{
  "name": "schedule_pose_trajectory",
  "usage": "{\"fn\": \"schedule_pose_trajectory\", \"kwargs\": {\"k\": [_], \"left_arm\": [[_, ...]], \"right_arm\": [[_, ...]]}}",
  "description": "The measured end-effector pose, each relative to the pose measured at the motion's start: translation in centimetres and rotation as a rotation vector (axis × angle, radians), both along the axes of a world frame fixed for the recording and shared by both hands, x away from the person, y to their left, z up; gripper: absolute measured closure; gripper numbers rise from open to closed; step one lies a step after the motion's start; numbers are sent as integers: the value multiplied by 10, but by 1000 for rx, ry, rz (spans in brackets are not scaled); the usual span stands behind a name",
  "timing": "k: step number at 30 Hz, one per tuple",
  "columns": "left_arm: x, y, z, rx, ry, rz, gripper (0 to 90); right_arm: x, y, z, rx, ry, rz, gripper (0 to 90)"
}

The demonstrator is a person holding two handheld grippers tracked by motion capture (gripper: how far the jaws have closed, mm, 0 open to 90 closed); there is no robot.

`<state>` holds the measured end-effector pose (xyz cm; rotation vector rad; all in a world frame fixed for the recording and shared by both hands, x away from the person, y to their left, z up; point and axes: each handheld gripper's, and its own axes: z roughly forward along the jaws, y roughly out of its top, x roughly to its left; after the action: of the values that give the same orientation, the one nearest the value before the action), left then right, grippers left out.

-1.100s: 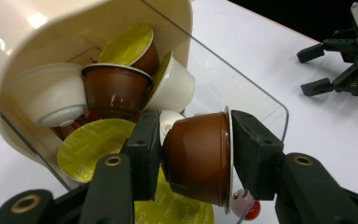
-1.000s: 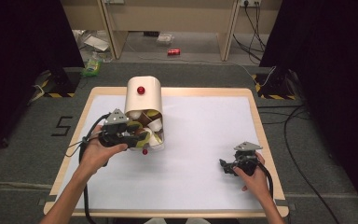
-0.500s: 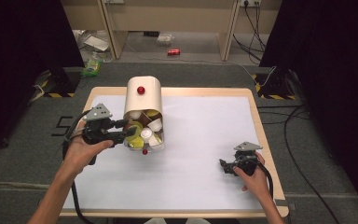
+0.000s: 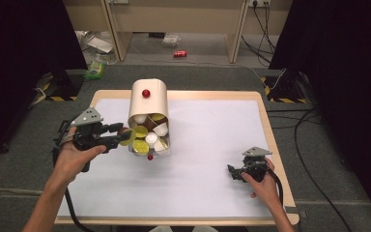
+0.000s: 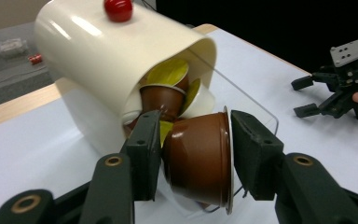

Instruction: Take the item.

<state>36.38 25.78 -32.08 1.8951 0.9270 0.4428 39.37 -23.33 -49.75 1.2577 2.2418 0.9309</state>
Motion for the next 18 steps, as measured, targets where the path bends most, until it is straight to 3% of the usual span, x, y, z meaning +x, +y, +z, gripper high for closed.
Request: {"fn": "schedule_pose_trajectory", "kwargs": {"k": [9, 14, 18], "left_arm": [[-4, 31, -17, -36, 13, 75, 543], [-8, 44, -28, -27, 1, 129, 543], [-7, 53, -42, -30, 15, 169, 543]], "right_arm": [[0, 0, 0, 0, 1, -1, 88], [0, 0, 0, 1, 1, -1, 88], [0, 1, 0, 3, 2, -5, 89]]}}
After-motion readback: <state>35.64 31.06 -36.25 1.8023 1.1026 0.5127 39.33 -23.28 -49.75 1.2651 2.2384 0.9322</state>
